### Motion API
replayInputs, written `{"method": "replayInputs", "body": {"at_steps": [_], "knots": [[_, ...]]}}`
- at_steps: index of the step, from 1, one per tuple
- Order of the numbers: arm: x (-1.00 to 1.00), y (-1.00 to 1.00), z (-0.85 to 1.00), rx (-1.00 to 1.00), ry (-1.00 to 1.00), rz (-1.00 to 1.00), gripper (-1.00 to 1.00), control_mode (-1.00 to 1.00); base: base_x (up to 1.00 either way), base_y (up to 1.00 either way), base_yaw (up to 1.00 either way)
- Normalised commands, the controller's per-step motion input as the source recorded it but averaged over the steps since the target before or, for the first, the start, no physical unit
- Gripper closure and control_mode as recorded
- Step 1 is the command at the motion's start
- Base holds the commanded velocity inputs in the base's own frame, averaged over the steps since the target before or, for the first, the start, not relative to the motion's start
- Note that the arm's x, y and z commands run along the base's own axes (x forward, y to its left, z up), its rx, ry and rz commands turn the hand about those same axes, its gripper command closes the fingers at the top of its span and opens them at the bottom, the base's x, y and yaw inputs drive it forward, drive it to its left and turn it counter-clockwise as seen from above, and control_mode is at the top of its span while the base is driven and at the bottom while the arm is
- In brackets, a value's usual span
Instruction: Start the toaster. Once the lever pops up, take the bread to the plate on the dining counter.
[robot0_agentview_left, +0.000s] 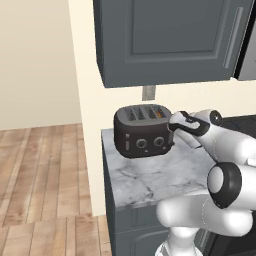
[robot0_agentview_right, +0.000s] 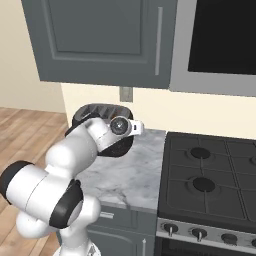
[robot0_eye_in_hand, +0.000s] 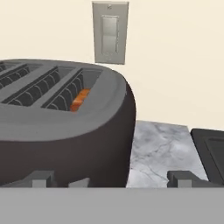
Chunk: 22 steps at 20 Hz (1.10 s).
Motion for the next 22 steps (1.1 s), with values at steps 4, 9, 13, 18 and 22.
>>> {"method": "replayInputs", "body": {"at_steps": [4, 9, 13, 18, 22], "knots": [[0.00, 0.19, 0.26, 0.00, -0.10, -0.04, -1.00, -1.00, 0.00, 0.00, 0.00], [0.00, 0.15, 0.25, 0.00, -0.05, -0.06, -1.00, -1.00, 0.00, 0.00, 0.00], [0.00, 0.13, 0.25, 0.00, 0.00, -0.06, -1.00, -1.00, 0.00, 0.00, 0.00], [0.00, 0.14, 0.20, 0.00, 0.00, -0.06, -1.00, -1.00, 0.00, 0.00, 0.00], [0.00, 0.13, 0.17, 0.00, 0.00, -0.07, -1.00, -1.00, 0.00, 0.00, 0.00]]}}
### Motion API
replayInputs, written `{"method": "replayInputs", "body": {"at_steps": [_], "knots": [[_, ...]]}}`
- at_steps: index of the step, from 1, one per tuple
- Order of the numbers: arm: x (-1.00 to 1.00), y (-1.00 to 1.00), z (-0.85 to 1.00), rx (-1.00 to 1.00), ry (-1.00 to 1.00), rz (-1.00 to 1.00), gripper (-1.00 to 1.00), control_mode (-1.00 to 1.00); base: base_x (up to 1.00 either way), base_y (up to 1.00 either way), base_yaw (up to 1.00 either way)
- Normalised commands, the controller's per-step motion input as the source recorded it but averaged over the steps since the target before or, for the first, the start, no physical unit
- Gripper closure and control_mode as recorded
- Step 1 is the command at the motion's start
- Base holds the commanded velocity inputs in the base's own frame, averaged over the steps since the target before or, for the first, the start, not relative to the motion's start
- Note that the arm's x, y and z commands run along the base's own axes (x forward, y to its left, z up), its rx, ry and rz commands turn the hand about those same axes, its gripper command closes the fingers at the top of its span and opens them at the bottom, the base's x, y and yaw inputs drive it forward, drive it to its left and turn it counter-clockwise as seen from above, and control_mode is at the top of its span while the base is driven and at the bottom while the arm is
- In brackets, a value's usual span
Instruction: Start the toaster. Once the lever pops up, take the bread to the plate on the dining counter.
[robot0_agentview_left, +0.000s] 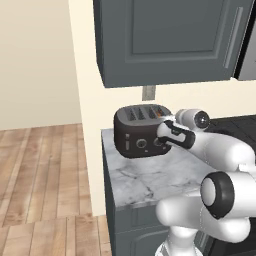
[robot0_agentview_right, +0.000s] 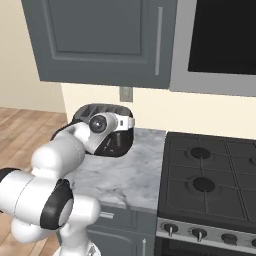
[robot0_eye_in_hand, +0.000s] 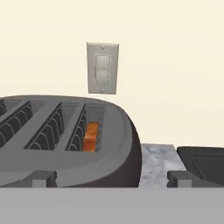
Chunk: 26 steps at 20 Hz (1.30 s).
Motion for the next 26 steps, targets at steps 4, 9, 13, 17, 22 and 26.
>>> {"method": "replayInputs", "body": {"at_steps": [4, 9, 13, 17, 22, 26], "knots": [[0.00, 0.11, 0.15, 0.00, 0.00, -0.05, -1.00, -1.00, 0.00, 0.00, 0.00], [0.00, 0.04, 0.11, 0.00, 0.00, -0.02, -1.00, -1.00, 0.00, 0.00, 0.00], [0.00, 0.00, 0.02, 0.00, 0.00, 0.00, -1.00, -1.00, 0.00, 0.00, 0.00], [0.00, 0.00, 0.00, 0.00, 0.00, 0.00, -1.00, -1.00, 0.00, 0.00, 0.00], [0.01, 0.00, 0.00, 0.00, -0.01, 0.00, -1.00, -1.00, 0.00, 0.00, 0.00], [0.07, 0.00, 0.00, 0.00, 0.00, 0.00, -1.00, -1.00, 0.00, 0.00, 0.00]]}}
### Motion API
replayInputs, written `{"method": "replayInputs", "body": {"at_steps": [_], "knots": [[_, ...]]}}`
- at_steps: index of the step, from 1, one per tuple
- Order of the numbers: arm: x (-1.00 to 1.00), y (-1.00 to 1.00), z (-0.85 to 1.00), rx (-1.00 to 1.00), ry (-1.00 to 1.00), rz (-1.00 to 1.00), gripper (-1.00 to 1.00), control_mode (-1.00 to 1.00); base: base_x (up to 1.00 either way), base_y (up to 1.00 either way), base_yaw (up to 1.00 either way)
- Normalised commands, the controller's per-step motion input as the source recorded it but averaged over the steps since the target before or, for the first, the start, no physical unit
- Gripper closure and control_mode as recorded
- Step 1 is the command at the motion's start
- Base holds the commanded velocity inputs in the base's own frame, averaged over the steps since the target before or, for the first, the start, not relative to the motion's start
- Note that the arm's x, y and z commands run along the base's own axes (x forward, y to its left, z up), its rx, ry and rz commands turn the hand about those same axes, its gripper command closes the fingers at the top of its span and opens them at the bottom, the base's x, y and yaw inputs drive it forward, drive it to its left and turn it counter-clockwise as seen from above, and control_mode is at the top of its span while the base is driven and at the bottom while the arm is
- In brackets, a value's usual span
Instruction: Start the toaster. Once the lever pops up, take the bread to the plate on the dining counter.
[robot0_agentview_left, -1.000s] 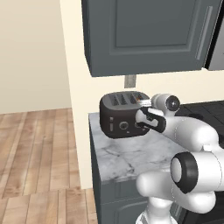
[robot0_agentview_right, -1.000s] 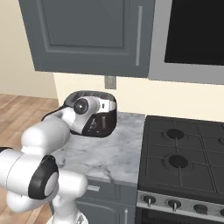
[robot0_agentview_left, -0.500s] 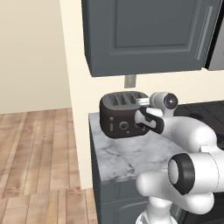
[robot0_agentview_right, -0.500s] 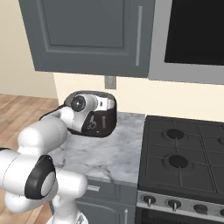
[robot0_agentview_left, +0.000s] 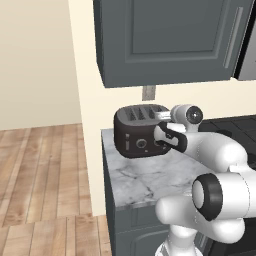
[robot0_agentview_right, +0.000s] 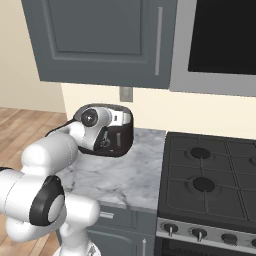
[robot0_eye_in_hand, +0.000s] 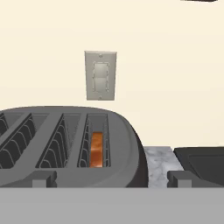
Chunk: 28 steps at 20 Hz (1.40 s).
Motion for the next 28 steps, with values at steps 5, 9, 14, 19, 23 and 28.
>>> {"method": "replayInputs", "body": {"at_steps": [5, 9, 14, 19, 23, 28], "knots": [[0.12, 0.00, 0.00, 0.00, 0.00, 0.00, -1.00, -1.00, 0.00, 0.00, 0.00], [0.10, 0.04, 0.00, 0.00, 0.00, 0.00, -1.00, -1.00, 0.00, 0.00, 0.00], [0.03, 0.07, 0.00, 0.00, 0.00, 0.00, -1.00, -1.00, 0.00, 0.00, 0.00], [0.01, 0.05, 0.00, 0.00, 0.00, 0.00, -1.00, -1.00, 0.00, 0.00, 0.00], [0.03, 0.01, 0.00, 0.00, 0.00, 0.01, -1.00, -1.00, 0.00, 0.00, 0.00], [0.06, 0.04, 0.00, 0.00, 0.00, 0.04, -1.00, -1.00, 0.00, 0.00, 0.00]]}}
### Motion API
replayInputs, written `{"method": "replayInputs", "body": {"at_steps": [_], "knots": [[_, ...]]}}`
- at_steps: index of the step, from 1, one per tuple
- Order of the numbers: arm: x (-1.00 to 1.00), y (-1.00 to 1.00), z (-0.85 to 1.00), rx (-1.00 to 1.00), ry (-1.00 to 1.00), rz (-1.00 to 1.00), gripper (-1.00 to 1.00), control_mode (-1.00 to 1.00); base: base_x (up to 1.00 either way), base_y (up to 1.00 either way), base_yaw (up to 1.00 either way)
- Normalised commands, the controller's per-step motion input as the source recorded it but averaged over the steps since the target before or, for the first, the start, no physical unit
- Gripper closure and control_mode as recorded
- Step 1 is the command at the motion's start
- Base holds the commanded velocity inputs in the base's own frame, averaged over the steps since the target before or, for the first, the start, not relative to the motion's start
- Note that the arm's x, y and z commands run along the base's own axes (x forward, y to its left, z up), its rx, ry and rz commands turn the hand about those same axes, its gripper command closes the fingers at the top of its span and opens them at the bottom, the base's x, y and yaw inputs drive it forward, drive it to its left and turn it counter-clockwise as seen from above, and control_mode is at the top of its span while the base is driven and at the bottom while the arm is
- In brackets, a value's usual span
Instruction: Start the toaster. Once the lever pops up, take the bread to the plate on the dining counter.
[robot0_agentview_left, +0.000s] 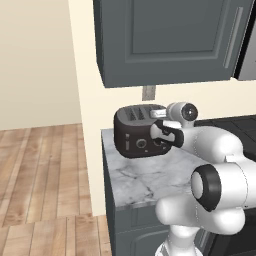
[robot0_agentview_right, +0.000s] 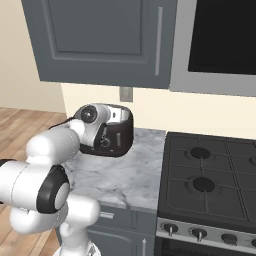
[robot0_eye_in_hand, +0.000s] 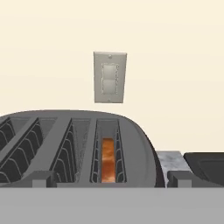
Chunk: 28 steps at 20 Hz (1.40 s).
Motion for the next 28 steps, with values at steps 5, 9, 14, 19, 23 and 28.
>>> {"method": "replayInputs", "body": {"at_steps": [5, 9, 14, 19, 23, 28], "knots": [[0.10, 0.02, 0.00, 0.00, 0.00, 0.08, -1.00, -1.00, 0.00, 0.00, 0.00], [0.00, -0.06, 0.00, 0.00, 0.00, 0.04, -1.00, -1.00, 0.00, 0.00, 0.00], [0.00, -0.15, 0.00, 0.00, 0.00, 0.00, -1.00, -1.00, 0.00, 0.00, 0.00], [0.00, -0.07, 0.00, 0.00, 0.00, 0.00, -1.00, -1.00, 0.00, 0.00, 0.00], [0.00, 0.04, 0.00, 0.00, 0.00, -0.01, -1.00, -1.00, 0.00, 0.00, 0.00], [0.00, 0.08, 0.00, 0.00, 0.01, -0.02, -1.00, -1.00, 0.00, 0.00, 0.00]]}}
